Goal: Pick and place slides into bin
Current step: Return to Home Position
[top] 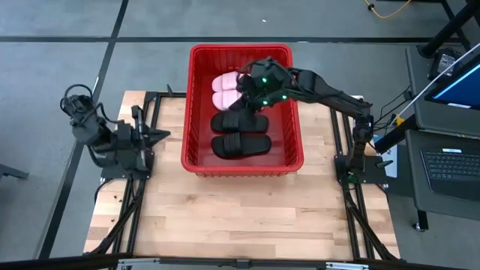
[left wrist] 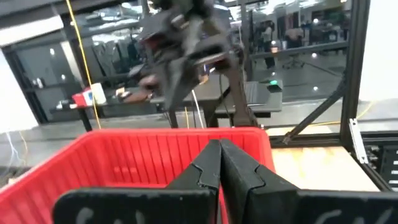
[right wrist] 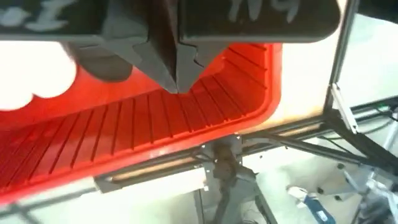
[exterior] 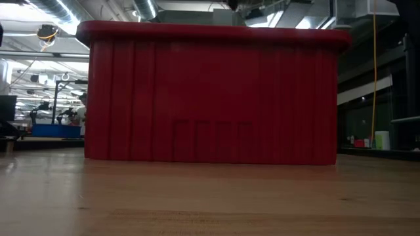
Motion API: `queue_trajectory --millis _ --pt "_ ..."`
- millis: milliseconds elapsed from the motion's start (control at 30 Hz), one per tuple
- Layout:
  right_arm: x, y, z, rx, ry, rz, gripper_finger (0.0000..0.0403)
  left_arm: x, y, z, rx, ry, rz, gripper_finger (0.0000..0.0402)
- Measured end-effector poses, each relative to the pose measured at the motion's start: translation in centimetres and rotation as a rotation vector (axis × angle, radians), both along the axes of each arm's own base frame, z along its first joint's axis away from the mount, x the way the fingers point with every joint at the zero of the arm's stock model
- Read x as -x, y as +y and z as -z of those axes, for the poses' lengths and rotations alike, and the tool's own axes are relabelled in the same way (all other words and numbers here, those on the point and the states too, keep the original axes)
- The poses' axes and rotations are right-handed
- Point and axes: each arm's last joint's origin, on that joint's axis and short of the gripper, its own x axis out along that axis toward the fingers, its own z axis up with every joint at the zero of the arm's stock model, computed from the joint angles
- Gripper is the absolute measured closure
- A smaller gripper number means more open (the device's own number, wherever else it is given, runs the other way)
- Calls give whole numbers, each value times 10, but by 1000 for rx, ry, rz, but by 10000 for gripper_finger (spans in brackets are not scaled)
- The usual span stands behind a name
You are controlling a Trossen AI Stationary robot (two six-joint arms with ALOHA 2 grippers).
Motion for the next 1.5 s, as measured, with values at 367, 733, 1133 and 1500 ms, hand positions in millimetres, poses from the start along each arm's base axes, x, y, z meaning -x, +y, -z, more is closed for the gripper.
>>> queue_trajectory --millis 367,733,1133,1500 --pt "-10 36 11 69 19 -12 399 51 45 29 115 3 66 400" --pt "-22 94 62 34 -150 -33 398 57 48 83 108 -84 124 400" --pt "30 136 82 -9 -430 -30 396 42 33 106 134 -49 215 400" --pt "47 176 102 -30 -436 -28 396 17 11 147 139 -129 215 400"
